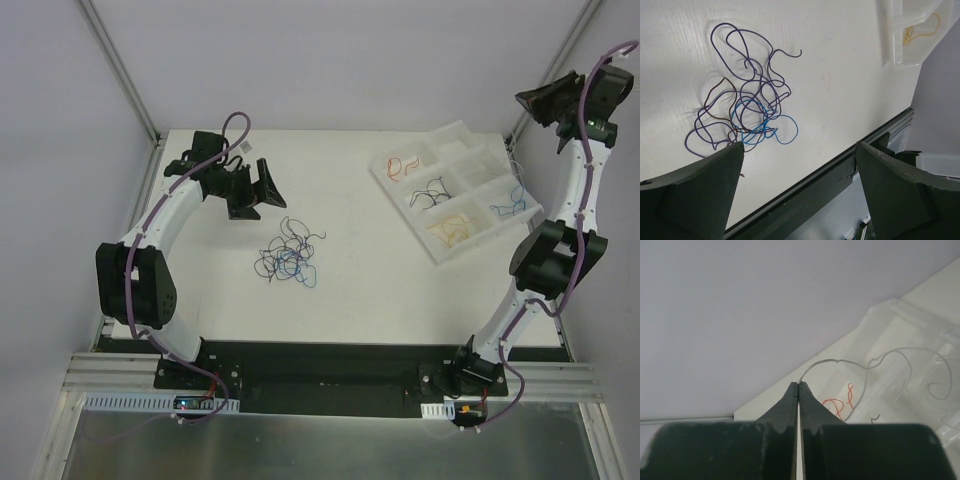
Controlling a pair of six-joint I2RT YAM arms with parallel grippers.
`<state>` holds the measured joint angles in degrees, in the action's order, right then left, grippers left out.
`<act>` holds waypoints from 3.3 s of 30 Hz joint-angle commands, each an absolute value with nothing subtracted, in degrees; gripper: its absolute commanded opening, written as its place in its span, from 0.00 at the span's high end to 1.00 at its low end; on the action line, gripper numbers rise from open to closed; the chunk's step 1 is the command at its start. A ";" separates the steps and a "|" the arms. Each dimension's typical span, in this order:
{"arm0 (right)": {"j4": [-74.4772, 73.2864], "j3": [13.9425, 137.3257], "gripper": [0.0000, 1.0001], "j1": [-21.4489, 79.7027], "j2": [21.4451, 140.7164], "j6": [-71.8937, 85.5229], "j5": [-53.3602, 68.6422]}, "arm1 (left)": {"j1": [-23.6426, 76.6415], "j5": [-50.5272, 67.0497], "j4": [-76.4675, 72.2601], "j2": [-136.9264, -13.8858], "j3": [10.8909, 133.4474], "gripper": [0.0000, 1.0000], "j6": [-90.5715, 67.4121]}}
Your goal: Untangle the cables
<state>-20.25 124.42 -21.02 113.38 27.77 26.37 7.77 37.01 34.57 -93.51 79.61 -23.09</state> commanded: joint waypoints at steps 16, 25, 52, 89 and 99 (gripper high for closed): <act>-21.45 105.03 1.00 -18.46 113.63 20.31 22.15 | 6.68 37.00 35.95 -90.35 78.75 0.07 -21.09; -23.20 109.41 1.00 -13.71 126.02 16.70 5.99 | 6.68 37.26 35.95 -89.21 76.73 0.07 -21.00; -29.55 137.54 0.21 -17.14 136.13 9.94 -8.09 | 6.77 39.64 36.04 -89.13 71.90 0.08 -20.12; -15.83 124.39 0.99 -17.32 129.84 17.75 10.54 | 9.75 39.02 33.75 -83.23 65.30 0.09 -25.14; -14.94 106.54 0.99 -15.91 121.38 24.78 14.94 | 9.84 40.16 33.84 -85.60 68.64 0.09 -23.56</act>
<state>-16.25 111.15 -16.60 123.72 20.64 12.40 9.08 38.61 33.69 -84.75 65.84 -24.80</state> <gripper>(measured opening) 0.011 0.916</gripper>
